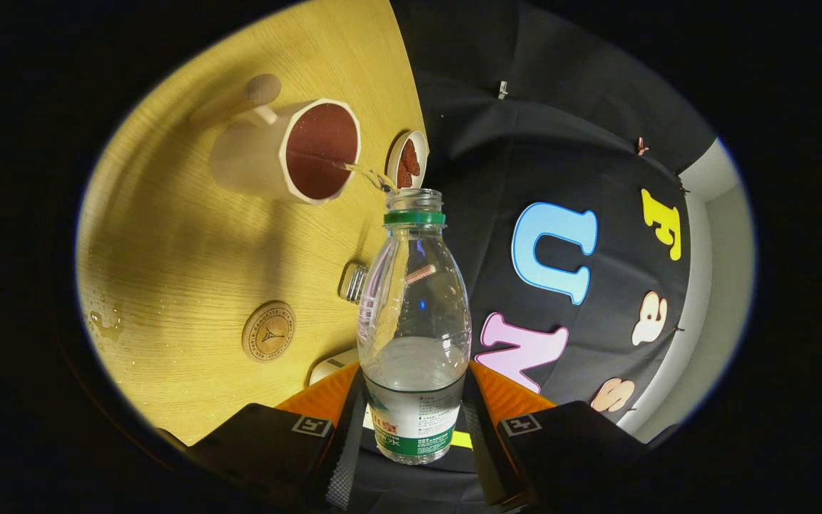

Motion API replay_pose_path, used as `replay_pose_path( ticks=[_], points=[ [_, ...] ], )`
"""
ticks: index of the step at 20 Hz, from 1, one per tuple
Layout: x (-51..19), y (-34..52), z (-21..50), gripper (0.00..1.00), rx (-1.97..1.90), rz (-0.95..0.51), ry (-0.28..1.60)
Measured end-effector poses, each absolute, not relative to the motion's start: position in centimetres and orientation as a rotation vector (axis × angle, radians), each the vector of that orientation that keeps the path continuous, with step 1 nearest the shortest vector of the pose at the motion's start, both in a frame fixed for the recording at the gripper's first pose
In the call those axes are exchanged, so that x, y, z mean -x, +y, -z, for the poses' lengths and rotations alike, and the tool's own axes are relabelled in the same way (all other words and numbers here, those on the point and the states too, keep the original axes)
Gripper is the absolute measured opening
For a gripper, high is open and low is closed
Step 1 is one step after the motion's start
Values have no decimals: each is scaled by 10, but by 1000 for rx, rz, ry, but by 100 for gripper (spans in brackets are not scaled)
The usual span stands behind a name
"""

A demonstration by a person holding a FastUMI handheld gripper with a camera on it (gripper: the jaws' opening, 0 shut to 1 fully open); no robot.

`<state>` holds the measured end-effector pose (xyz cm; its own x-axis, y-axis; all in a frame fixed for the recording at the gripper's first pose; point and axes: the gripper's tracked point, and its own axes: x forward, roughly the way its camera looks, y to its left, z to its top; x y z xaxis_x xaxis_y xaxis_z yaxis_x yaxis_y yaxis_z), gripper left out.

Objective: Take the bottle from table, then pour the juice into the cup, finally place the bottle on the coaster

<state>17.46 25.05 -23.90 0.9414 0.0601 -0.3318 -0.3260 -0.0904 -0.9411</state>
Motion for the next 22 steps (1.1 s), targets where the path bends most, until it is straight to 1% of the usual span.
replay_pose_path(
  ticks=[22],
  points=[
    [-174, 255, 228, 70, 1722, -338, 157]
  ],
)
